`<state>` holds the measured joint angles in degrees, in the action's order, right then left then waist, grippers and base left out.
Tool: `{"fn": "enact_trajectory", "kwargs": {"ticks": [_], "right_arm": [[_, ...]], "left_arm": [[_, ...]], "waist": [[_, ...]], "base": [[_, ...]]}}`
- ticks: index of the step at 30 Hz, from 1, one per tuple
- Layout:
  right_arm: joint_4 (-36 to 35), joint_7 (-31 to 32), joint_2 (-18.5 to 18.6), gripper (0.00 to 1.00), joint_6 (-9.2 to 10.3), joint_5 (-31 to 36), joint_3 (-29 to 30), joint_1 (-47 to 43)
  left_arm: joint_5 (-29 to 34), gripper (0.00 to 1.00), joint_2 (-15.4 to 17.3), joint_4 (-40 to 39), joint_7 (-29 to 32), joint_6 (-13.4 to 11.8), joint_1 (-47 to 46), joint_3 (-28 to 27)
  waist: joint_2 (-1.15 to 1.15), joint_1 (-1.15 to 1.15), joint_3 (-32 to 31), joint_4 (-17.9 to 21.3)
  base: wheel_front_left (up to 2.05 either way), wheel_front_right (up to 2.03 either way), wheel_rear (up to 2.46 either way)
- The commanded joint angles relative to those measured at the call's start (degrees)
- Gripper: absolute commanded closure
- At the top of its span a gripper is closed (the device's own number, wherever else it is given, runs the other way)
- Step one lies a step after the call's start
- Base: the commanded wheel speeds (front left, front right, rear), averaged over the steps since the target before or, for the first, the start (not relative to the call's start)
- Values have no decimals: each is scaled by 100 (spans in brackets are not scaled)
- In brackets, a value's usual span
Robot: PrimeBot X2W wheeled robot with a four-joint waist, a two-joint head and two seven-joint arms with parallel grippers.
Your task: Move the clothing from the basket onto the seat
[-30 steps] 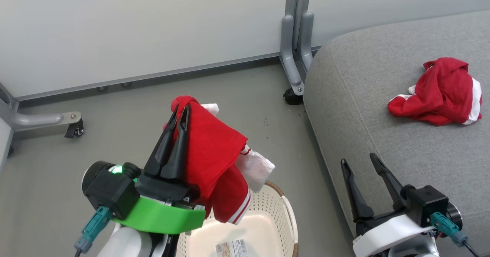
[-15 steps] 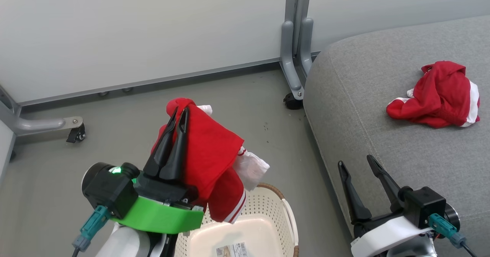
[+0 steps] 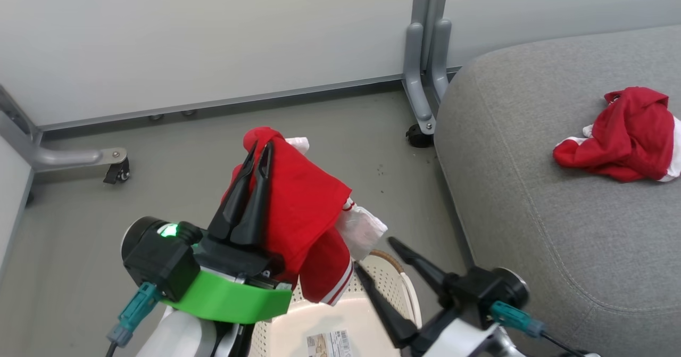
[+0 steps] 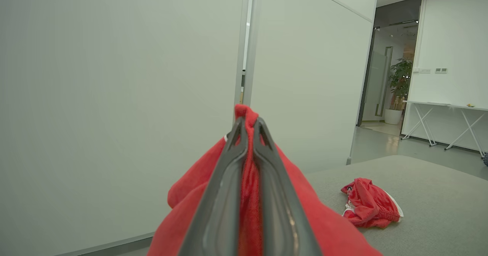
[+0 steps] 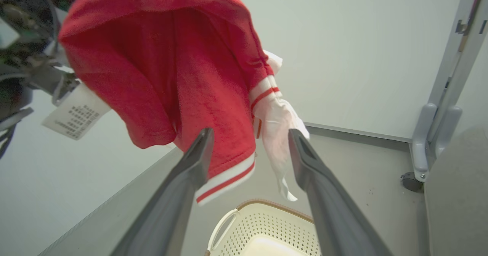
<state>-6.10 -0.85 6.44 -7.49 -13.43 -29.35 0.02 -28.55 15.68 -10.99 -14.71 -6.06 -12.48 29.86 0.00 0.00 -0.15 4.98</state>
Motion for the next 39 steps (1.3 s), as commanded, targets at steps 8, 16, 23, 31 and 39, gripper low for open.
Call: {"fn": "enact_trajectory", "kwargs": {"ticks": [8,16,23,31,39], "right_arm": [[665,-295,68,0,0,-355,-860,1203],[1715,-617,-142,0,0,-567,-1168,2133],[2281,-838,-268,100,0,-833,-1395,2587],[2541,-1042,-299,100,0,-1016,-1546,2777],[2670,-1117,-306,100,0,-1117,-1651,2873]], "left_arm": [[73,100,-164,61,-32,108,-255,178],[70,100,-267,85,-39,184,-309,285],[37,100,-295,106,-45,201,-280,313],[40,100,-293,76,-50,155,-214,296],[44,100,-241,106,27,162,-194,354]], "waist": [[0,0,151,-280],[0,0,154,-404],[0,0,139,-426],[0,0,145,-411],[0,0,139,-396]], "base": [[0,0,0],[0,0,0],[0,0,0],[0,0,0],[0,0,0]]}}
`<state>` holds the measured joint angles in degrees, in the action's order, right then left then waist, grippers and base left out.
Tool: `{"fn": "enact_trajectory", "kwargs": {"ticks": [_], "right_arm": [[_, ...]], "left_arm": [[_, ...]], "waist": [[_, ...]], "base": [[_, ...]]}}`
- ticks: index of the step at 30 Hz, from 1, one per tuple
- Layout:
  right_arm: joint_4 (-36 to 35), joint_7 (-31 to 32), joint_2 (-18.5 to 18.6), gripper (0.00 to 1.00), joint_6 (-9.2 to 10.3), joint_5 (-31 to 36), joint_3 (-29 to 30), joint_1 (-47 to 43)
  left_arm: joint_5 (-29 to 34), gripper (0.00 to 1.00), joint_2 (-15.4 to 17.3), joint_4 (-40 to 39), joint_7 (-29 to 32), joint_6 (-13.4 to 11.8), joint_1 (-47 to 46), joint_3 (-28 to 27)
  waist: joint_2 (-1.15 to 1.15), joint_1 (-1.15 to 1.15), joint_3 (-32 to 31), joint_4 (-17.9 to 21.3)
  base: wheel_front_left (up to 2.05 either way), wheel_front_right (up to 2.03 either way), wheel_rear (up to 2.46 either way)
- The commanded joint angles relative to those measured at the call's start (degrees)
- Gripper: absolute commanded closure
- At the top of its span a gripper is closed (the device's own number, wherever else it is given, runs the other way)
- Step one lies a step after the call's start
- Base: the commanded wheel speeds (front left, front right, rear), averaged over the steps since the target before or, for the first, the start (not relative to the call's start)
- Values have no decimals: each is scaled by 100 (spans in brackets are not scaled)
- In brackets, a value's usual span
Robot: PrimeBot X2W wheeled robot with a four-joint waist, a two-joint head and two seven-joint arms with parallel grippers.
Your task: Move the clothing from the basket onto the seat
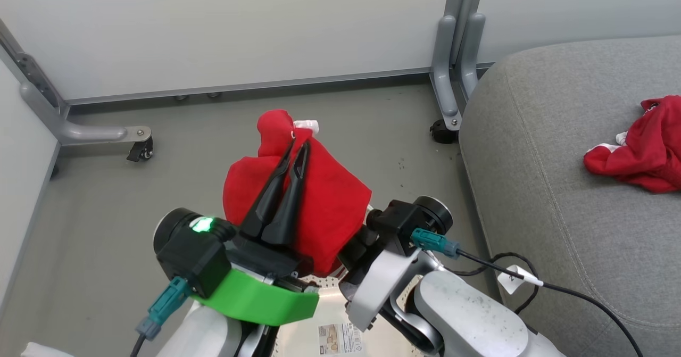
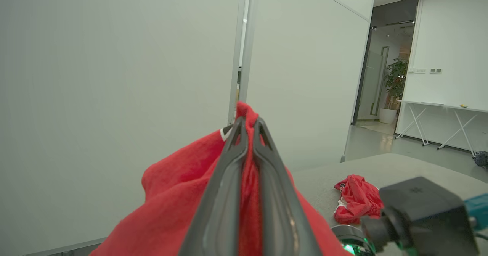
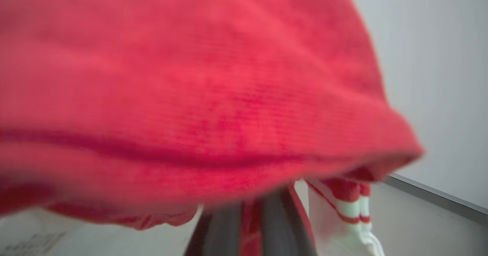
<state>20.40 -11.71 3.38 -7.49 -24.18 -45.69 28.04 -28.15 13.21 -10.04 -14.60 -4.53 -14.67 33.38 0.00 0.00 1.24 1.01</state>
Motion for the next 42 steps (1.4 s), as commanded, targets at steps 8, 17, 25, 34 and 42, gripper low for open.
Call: {"fn": "enact_trajectory", "kwargs": {"ticks": [8,17,25,34,42], "right_arm": [[70,-85,57,100,0,-112,17,164],[158,-157,180,100,0,-33,227,221],[260,-180,264,100,0,35,324,183],[295,-174,302,100,0,86,368,89],[313,-161,334,100,0,89,415,143]], "left_arm": [[86,0,53,-24,23,-107,13,-56],[233,0,517,-106,123,-162,406,-118],[308,0,842,53,517,-76,884,261],[292,0,872,275,669,-68,1115,513],[330,0,897,374,717,-27,964,579]], "waist": [[0,0,15,18],[0,0,26,26],[0,0,39,-29],[0,0,100,0],[0,0,215,196]], "base": [[0,0,0],[0,0,0],[0,0,0],[0,0,0],[0,0,0]]}}
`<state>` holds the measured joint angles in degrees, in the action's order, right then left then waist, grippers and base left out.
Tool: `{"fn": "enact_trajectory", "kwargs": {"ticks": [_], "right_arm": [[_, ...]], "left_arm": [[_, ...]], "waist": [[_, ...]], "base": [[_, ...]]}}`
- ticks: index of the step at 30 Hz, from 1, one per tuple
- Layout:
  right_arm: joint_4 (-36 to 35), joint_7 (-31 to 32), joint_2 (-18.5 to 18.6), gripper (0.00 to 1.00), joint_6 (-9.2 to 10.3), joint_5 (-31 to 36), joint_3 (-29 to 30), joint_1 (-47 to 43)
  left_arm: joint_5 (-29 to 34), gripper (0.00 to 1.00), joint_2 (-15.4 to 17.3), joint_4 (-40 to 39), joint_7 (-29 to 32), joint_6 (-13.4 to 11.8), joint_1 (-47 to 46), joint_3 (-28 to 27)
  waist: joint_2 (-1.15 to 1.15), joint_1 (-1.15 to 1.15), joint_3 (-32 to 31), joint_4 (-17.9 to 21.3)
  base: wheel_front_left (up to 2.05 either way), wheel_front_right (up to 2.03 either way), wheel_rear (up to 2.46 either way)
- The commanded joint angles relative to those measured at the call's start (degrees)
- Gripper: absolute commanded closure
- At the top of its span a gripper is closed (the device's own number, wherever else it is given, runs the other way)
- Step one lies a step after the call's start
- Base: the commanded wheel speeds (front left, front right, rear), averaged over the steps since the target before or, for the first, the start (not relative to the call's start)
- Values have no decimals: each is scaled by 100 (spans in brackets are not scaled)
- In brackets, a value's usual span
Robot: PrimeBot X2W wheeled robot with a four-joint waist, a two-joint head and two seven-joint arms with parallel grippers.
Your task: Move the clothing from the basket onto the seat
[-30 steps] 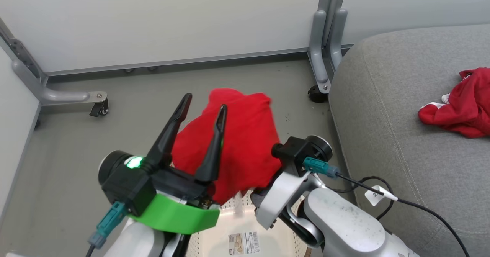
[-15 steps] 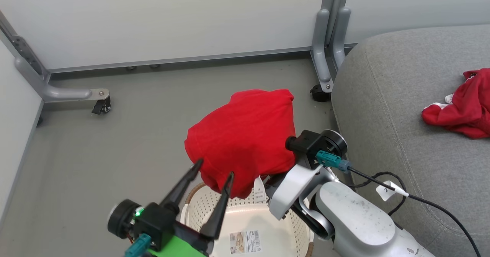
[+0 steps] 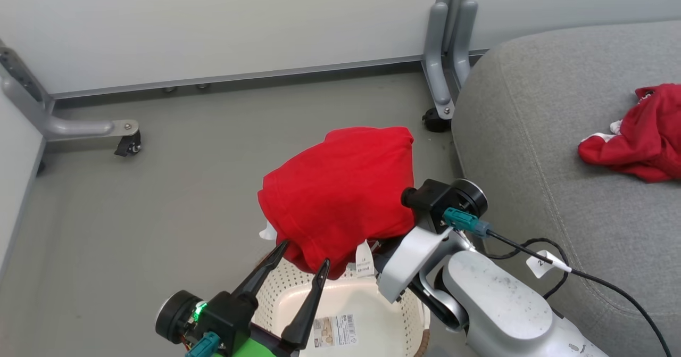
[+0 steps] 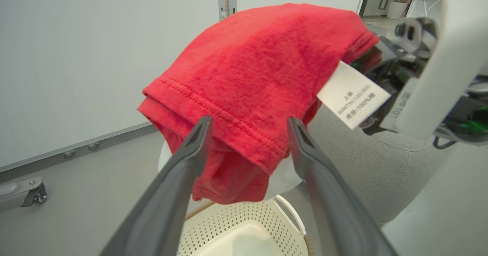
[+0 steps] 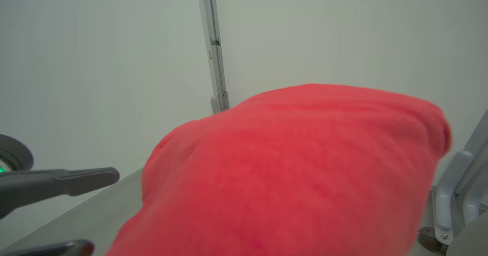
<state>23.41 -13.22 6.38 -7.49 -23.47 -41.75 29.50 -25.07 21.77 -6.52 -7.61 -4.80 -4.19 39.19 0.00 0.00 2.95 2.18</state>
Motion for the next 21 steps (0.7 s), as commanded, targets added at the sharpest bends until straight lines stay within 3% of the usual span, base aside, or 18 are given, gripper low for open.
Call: {"fn": "enact_trajectory", "kwargs": {"ticks": [1,21], "right_arm": [[16,-7,34,100,0,32,37,11],[169,-181,22,100,0,109,875,244]], "left_arm": [[20,0,38,20,17,0,-100,-1],[280,0,216,3,456,223,-827,167]], "waist": [[0,0,69,128],[0,0,1143,2115]], "base": [[0,0,0],[0,0,0]]}}
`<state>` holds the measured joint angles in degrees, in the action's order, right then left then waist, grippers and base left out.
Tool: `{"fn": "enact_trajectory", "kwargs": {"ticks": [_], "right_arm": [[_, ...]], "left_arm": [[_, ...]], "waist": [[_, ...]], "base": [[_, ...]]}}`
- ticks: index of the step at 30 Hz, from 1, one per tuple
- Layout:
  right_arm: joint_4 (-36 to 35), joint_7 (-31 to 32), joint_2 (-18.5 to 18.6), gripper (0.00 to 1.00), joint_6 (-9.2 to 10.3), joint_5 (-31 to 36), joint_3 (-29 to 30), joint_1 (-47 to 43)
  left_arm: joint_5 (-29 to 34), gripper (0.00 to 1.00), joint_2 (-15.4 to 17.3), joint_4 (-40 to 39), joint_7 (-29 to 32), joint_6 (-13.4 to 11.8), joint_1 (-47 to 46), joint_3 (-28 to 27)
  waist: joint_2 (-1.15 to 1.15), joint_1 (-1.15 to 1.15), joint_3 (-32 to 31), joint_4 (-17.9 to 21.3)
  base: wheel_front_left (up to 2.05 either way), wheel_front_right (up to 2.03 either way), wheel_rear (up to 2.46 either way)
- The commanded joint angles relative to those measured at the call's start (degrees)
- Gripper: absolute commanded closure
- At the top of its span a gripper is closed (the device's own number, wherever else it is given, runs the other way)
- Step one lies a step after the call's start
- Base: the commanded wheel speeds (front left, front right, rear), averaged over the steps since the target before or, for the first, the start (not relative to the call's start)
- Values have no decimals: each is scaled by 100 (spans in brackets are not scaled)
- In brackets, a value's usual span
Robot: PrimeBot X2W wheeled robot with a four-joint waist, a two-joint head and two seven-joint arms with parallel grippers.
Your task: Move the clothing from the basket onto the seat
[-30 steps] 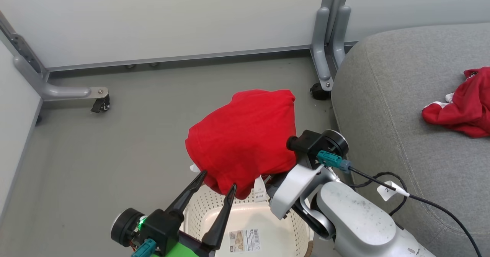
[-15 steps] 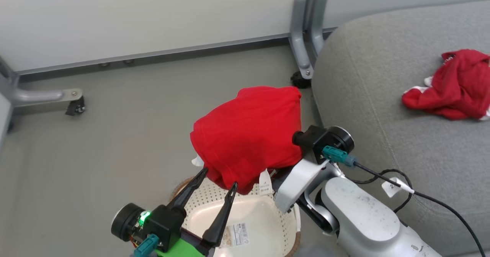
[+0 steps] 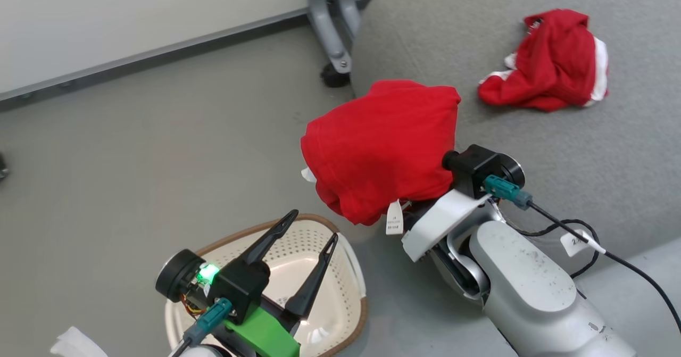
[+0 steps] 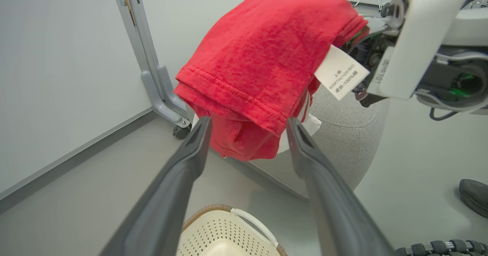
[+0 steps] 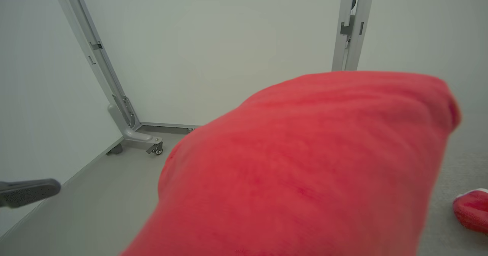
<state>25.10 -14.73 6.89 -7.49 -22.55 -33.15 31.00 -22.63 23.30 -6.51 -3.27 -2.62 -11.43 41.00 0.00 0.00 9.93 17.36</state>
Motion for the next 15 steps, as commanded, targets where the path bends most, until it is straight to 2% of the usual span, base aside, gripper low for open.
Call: {"fn": "enact_trajectory", "kwargs": {"ticks": [1,9,15], "right_arm": [[1,-40,-49,100,0,26,53,93],[-106,-50,-197,100,1,15,471,-42],[-235,-51,-183,100,0,83,972,-195]], "left_arm": [[46,0,94,-15,59,8,-136,-12],[102,0,257,-170,367,127,-407,40],[131,0,229,-162,514,323,-713,132]], "waist": [[0,0,504,732],[0,0,842,1506],[0,0,1074,1536]], "base": [[0,0,0],[0,0,0],[0,0,0]]}}
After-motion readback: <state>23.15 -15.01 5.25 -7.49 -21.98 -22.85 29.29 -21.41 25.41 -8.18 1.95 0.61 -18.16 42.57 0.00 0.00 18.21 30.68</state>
